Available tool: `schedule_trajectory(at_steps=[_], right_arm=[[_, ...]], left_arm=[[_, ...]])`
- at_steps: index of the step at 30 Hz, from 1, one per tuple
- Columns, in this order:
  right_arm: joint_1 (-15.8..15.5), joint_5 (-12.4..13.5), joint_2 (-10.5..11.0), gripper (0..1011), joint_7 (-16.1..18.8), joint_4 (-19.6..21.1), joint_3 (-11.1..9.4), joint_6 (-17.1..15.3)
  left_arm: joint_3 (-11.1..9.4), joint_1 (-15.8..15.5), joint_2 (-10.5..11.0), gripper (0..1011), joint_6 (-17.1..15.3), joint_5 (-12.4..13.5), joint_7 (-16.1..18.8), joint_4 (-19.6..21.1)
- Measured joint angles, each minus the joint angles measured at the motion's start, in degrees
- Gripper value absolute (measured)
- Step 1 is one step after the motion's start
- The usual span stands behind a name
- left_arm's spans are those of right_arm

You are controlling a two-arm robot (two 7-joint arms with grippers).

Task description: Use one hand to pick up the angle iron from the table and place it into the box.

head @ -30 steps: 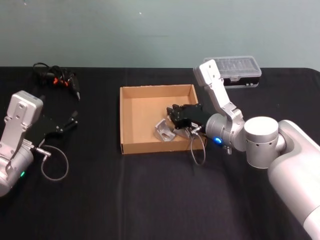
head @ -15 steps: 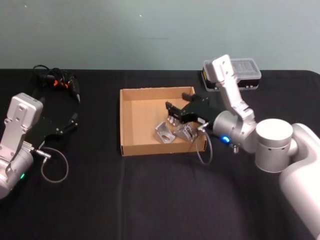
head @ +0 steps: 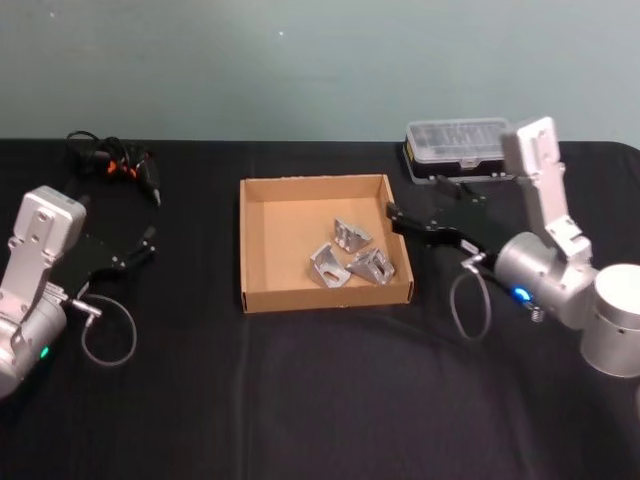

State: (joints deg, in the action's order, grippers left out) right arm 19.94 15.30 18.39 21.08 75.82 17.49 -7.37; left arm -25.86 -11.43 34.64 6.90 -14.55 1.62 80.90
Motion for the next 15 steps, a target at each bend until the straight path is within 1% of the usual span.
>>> schedule_trajectory(at_steps=[5, 9, 12, 15], right_arm=[[-2.6, 0.9, 2.8, 1003, 1.0, 2.2, -1.3, 1.0], [-4.2, 1.5, 3.9, 1002, 1.2, 3.1, -2.1, 1.6], [-6.0, 2.3, 4.9, 1003, 1.2, 3.8, -3.0, 2.4], [-7.1, 2.7, 5.4, 1003, 1.4, 3.9, -3.4, 3.0]], left_arm=[[0.0, 0.0, 0.0, 1011, 0.0, 0.0, 0.0, 0.0], [0.0, 0.0, 0.0, 1011, 0.0, 0.0, 0.0, 0.0], [0.0, 0.0, 0.0, 1011, 0.0, 0.0, 0.0, 0.0], [0.0, 0.0, 0.0, 1011, 0.0, 0.0, 0.0, 0.0]])
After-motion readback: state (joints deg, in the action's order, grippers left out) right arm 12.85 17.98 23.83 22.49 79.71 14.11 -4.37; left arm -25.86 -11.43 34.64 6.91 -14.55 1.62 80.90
